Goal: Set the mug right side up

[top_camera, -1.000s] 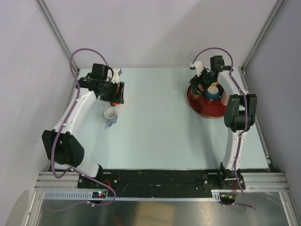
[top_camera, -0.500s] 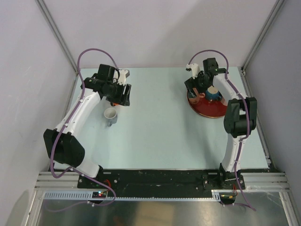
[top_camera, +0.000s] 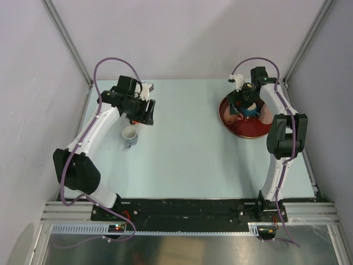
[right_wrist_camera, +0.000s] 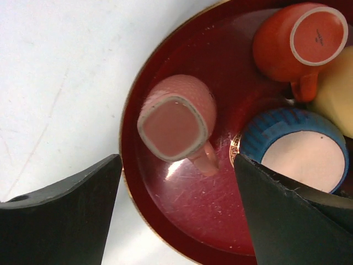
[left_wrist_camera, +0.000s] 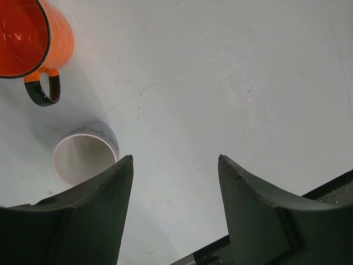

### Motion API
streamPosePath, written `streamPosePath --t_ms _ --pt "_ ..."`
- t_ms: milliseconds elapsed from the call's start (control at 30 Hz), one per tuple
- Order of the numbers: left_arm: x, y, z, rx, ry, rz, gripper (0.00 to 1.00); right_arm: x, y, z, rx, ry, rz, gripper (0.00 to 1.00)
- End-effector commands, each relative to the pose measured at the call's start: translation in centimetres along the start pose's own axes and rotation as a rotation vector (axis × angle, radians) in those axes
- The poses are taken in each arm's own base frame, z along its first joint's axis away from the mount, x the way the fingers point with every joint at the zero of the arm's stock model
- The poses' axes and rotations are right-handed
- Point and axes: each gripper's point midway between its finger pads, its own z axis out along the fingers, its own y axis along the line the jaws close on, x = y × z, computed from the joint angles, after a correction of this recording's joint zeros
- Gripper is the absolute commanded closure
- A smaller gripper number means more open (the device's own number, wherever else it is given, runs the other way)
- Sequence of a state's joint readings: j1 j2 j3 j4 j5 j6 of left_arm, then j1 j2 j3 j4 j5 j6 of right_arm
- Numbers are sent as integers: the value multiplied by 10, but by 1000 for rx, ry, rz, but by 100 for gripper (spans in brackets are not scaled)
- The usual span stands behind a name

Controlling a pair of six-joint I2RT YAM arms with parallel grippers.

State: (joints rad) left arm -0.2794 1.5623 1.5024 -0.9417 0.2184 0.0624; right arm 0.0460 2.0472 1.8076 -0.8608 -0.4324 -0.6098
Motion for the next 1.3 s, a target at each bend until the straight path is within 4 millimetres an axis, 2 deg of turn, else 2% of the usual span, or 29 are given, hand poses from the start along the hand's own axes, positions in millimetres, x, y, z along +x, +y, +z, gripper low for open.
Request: streamPosePath --t_ms 0,167,367,433,600,667,733,800,867,1000,1133,1267 --pt "-18 -9 -10 24 -59 57 33 4 -6 10 -42 12 -75 13" --pt "-16 -10 -12 23 -61 70 33 20 -7 22 -70 51 -93 24" --pt "-17 -10 -12 21 -62 78 33 36 -3 30 -101 87 -86 44" --pt "-18 -11 -12 21 -62 84 33 39 -2 33 -100 93 -70 54" --pt "-23 -11 -12 17 -69 88 33 48 -3 35 -72 111 -19 87" --pt "-27 -12 -13 18 -77 83 33 47 0 29 -68 107 -9 96" --pt "-33 -13 -15 19 -90 85 33 39 7 17 -76 80 3 99" --pt "-41 -14 -18 20 -111 97 32 24 16 0 -86 32 19 100" --pt "-52 -14 -23 22 -139 107 31 -1 28 -21 -106 -41 35 100" --pt "-82 -18 -35 67 -208 90 29 -63 61 -62 -191 -244 67 100" --pt "-125 -25 -50 158 -297 -15 29 -121 92 -95 -319 -466 107 100" --pt "-170 -42 -71 338 -389 -77 28 -162 122 -122 -493 -635 141 100"
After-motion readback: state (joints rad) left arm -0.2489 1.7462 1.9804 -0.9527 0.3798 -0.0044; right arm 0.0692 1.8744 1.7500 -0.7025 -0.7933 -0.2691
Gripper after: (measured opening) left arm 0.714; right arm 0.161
